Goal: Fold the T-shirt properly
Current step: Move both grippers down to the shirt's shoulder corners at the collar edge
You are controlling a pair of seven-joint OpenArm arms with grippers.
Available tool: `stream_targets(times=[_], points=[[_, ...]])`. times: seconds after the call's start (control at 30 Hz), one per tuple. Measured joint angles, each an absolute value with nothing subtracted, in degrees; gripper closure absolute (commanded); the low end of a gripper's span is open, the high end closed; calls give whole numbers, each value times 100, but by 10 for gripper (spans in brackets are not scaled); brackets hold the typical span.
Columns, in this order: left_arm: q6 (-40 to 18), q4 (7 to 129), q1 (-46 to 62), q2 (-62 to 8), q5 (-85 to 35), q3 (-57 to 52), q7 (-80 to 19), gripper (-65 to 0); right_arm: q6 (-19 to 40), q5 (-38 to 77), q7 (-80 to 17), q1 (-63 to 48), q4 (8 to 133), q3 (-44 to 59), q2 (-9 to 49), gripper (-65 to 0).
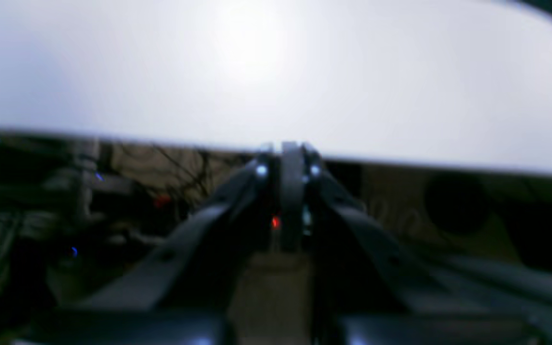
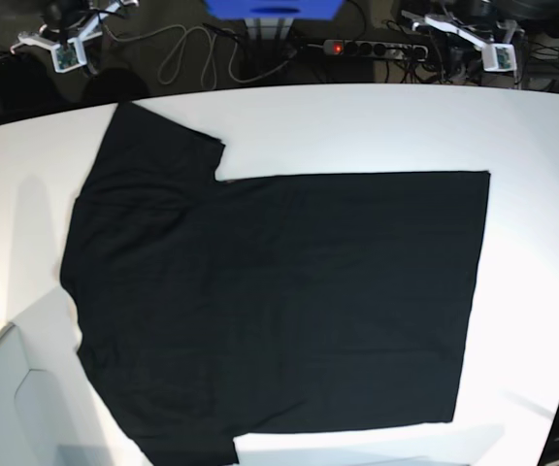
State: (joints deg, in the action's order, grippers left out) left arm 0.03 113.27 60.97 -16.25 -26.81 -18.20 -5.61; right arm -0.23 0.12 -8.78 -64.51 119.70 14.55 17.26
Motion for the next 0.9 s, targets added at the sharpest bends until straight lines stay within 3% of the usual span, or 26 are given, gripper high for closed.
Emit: stream_targets(times=[0.13,0.27,0.33,0.5,0.9], points=[[-1,11308,5400,-1590,-2687,-1944,-534,-101,-19,8,-869,-6204,11968,1457,1575,-290],[-8,11096,4864,-1590,-2683,-1959,-609,-101,-14,8,-871,-6031,11968,1444,1516,-354],[14,10962,4539,-1603,-2681,-1966,-591,-114,-12,5,-880,-5986,11968,1446,1525,-357],[-16,10536,4016,-1614,-2687,-1968,-541,-232,-10,5,-886,-5988,11968,1457,1529,-357],[-23,8847,2908,-1653,-3210,-2534,-572,-239,-10,5,-884,-5988,11968,1461,1522,-354]])
